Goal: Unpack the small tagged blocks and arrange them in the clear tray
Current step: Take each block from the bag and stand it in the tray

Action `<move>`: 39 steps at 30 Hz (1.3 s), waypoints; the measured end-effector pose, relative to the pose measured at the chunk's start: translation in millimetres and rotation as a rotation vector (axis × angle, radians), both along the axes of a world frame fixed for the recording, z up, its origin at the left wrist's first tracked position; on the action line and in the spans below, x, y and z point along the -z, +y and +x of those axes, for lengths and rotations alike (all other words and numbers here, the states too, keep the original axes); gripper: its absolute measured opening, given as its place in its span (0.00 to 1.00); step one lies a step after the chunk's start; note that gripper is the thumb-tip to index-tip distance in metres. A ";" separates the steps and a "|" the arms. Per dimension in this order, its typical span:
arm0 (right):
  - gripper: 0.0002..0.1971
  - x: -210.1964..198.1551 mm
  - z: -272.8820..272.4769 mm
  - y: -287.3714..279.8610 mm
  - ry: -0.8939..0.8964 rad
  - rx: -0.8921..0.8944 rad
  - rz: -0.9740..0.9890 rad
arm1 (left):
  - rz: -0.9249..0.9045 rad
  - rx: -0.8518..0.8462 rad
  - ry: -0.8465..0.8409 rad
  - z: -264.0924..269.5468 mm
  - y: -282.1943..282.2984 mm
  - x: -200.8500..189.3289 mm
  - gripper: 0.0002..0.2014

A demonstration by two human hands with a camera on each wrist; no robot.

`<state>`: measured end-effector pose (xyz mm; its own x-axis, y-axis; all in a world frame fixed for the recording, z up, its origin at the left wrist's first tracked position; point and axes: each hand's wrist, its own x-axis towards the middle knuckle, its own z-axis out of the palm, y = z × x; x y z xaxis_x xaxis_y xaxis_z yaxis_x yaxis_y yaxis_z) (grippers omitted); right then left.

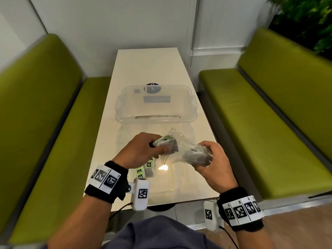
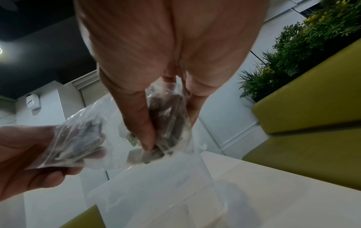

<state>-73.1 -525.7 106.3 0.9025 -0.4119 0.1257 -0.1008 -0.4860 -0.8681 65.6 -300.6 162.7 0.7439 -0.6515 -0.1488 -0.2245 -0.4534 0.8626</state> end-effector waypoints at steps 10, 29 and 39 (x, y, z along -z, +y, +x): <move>0.34 24.8 4.2 -22.2 0.089 0.014 0.065 | -0.246 -0.189 0.163 2.9 2.3 9.3 0.13; 0.42 105.7 28.0 -36.9 0.603 0.263 0.098 | -0.133 -0.173 0.116 -16.6 1.8 42.5 0.11; 0.35 -39.8 35.9 18.0 0.188 -0.059 0.328 | -0.130 -0.260 -0.230 -33.3 -13.0 25.0 0.08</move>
<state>-37.2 -507.7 146.1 0.9208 -0.3491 -0.1739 -0.2528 -0.1948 -0.9477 32.3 -313.6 137.8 0.8916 -0.4384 0.1130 -0.3106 -0.4107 0.8572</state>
